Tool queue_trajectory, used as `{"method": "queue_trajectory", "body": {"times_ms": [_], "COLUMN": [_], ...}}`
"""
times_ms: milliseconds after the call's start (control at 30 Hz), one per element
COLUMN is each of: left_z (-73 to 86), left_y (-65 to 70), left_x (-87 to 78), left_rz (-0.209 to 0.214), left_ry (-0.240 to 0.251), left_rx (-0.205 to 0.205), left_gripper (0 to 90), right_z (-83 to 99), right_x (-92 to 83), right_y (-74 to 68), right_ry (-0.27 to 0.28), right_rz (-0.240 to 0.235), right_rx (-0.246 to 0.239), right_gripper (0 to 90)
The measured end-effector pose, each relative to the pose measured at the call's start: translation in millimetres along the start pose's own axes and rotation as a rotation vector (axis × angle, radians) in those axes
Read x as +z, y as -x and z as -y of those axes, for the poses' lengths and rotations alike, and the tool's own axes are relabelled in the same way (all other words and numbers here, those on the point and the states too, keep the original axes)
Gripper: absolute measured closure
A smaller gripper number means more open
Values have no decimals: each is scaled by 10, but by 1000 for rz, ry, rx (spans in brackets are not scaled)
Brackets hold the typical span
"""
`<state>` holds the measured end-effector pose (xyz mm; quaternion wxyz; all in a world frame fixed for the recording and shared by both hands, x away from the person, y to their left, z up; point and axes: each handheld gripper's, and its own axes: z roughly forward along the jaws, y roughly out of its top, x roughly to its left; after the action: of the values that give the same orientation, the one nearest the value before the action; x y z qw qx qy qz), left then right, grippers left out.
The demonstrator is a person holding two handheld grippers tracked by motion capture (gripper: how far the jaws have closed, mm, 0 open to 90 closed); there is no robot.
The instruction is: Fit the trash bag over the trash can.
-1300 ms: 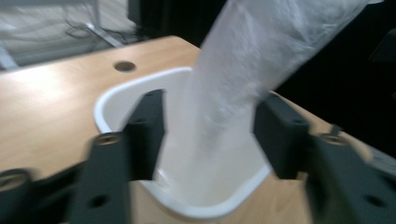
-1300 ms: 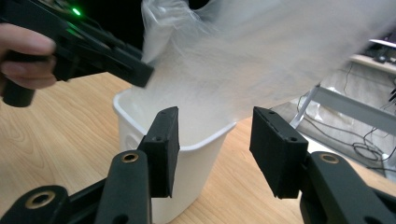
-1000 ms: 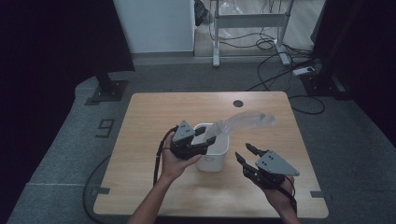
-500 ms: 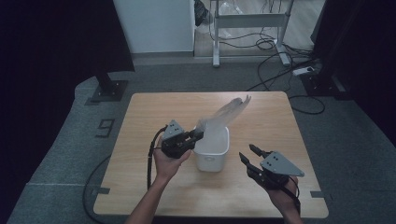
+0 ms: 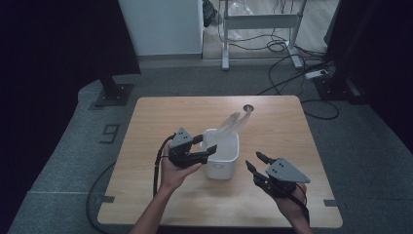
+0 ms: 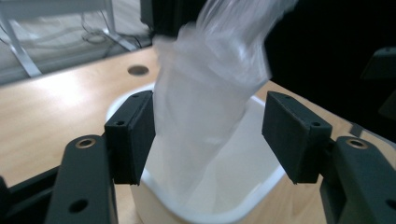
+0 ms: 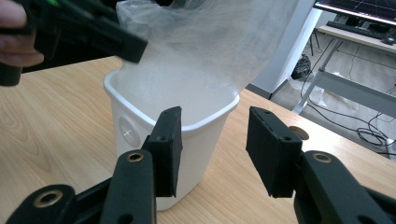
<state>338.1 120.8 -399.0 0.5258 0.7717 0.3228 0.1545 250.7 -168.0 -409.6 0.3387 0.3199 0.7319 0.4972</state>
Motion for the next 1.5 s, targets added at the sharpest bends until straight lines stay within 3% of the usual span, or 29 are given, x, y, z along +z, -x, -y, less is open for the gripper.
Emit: {"method": "queue_trajectory", "body": {"times_ms": [67, 133, 200, 233, 300, 333, 433, 600, 667, 833, 1100, 1267, 1500], "left_z": [-32, -55, -64, -56, -23, -23, 38, 21, -25, -148, -257, -349, -506], "left_y": [7, 9, -1, -17, -50, -50, -49, -20, -7, -8, -157, -246, -189], "left_x": [-12, -18, -14, -8, 4, 4, 9, -57, -135, -252, -148, -69, 11], "left_rz": [1, -2, 6, 13, 45, 45, 38, 29, 39, 33, 10, 32, 68], "left_ry": [16, 26, 26, 29, 17, 17, 2, 22, 51, 88, 59, 40, 34], "left_rx": [-1, 0, 2, 0, -6, -6, -9, -15, -8, 3, -21, -25, 10], "left_gripper": [351, 423, 567, 567, 715, 721, 661, 336, 315, 314, 364, 377, 377], "right_z": [2, 2, 1, 1, 3, 3, 12, 14, 11, 19, 20, 25, 42], "right_x": [-14, -28, -40, -43, -49, -49, -43, -30, -29, -25, -34, -40, -50], "right_y": [-6, -7, -1, 2, 16, 16, 18, 5, 1, -8, -12, 3, 6], "right_ry": [1, 4, 5, 6, 7, 7, 6, 3, 5, 7, 7, 6, 4], "right_rz": [-2, -1, 0, 1, 2, 2, 1, -2, -3, -4, -3, 0, 2], "right_rx": [-1, -3, -3, -2, 0, 0, 1, 0, 0, 2, -2, 0, 2], "right_gripper": [548, 548, 548, 547, 548, 548, 548, 548, 548, 547, 546, 545, 545]}}
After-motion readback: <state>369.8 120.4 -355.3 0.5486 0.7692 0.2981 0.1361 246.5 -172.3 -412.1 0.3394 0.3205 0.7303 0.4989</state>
